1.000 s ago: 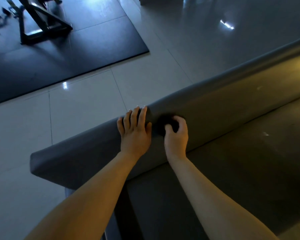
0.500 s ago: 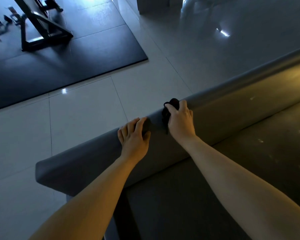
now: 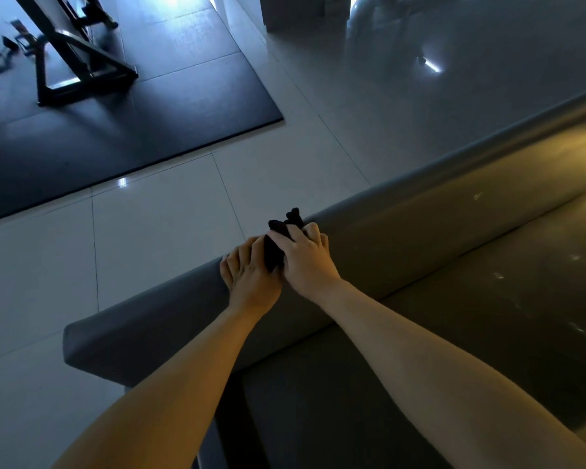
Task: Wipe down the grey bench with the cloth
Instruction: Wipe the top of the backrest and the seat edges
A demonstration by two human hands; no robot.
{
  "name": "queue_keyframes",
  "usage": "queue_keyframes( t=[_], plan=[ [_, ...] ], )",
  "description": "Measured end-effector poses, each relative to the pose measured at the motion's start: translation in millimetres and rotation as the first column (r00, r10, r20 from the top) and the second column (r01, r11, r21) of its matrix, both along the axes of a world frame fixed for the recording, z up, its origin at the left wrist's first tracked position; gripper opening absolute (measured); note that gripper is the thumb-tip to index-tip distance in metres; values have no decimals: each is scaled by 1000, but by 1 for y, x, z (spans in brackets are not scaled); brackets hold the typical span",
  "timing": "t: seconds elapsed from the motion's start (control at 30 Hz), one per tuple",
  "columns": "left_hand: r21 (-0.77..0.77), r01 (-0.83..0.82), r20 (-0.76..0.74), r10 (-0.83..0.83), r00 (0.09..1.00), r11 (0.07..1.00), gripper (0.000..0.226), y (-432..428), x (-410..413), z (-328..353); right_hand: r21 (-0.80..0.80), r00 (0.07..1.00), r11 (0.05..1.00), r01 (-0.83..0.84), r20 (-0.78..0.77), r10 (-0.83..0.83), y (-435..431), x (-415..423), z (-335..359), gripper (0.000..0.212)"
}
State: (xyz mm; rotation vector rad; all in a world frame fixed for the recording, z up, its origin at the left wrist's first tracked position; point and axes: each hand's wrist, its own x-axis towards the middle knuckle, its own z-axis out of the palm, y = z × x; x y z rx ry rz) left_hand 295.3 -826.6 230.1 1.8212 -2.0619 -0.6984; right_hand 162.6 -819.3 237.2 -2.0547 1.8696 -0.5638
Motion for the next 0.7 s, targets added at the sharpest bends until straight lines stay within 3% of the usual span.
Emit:
queue_keyframes(
  t=[0.2,0.3,0.37,0.5,0.6,0.7],
  plan=[
    [138,-127,238,92,967,982,50,-22,-44,34,-25,999,999,26,24,-25,-4,-37,-3,44],
    [85,85,182,-100,978,993,60,-24,-74,36,-39,998,998,56,27,-55,-2,-75,-4,40],
    [77,150,177,-162,971,986,64,-20,-86,26,-32,995,995,97,-3,-97,-5,-111,-6,49],
    [21,77,175,-79,981,997,60,-18,-96,8,-11,949,949,315,3,-315,-14,-192,-8,67],
    [50,-20,157,12,988,999,54,-21,-111,8,-11,915,916,402,31,-402,-15,-212,-6,69],
    [72,-73,143,63,988,995,47,-29,-131,18,-4,873,891,453,206,-443,-13,-184,-4,62]
  ],
)
